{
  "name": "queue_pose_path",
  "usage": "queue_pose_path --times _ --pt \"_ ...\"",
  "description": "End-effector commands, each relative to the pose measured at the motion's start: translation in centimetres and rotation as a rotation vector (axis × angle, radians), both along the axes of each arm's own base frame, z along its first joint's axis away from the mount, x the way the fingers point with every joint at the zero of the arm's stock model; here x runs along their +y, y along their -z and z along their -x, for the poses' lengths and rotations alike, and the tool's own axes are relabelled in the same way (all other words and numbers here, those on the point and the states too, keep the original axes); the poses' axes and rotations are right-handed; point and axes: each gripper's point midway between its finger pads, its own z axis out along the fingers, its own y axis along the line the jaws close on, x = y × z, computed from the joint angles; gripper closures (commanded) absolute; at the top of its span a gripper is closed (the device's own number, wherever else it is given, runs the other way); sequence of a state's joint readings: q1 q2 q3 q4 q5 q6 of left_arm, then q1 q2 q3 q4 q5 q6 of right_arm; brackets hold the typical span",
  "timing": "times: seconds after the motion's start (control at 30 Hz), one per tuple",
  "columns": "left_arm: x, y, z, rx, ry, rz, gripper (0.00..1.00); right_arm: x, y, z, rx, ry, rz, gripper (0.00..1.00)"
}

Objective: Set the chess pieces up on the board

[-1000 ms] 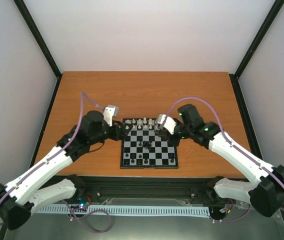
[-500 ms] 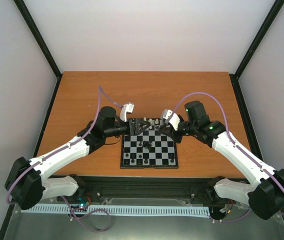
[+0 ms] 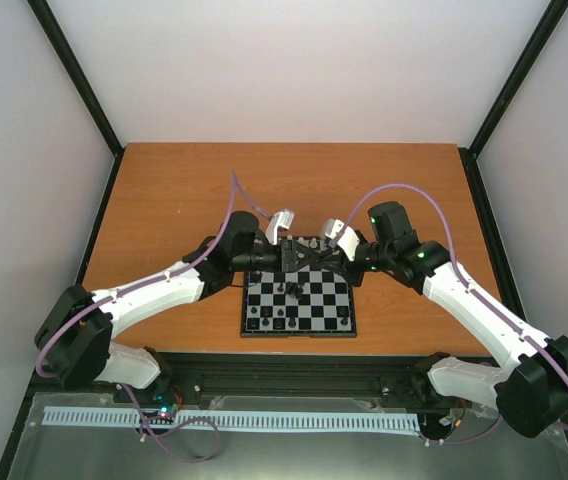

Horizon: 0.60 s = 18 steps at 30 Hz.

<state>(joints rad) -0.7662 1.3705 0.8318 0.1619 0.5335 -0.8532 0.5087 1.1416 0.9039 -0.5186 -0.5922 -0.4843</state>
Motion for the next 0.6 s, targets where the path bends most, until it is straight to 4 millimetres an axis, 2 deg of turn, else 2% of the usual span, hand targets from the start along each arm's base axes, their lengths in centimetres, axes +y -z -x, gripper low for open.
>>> queue_pose_path --times 0.0,0.23,0.37,0.43,0.57 --pt "-1.1 -2.9 -0.2 -0.054 0.027 0.068 0.75 0.3 -0.2 -0.3 -0.004 -0.009 -0.017 0.87" --pt "-1.2 -2.6 -0.3 -0.053 0.028 0.064 0.86 0.2 -0.1 -0.3 -0.011 -0.012 -0.013 0.86" --pt "-1.2 -2.5 -0.3 -0.059 0.029 0.057 0.95 0.1 -0.5 -0.3 -0.026 -0.006 -0.014 0.80" --pt "-0.9 -2.5 -0.3 -0.074 0.021 0.033 0.96 0.0 -0.7 -0.3 -0.035 -0.002 -0.012 0.73" --pt "1.1 -3.3 -0.4 -0.189 -0.007 -0.105 0.98 -0.5 -1.6 -0.6 -0.074 0.022 -0.017 0.49"
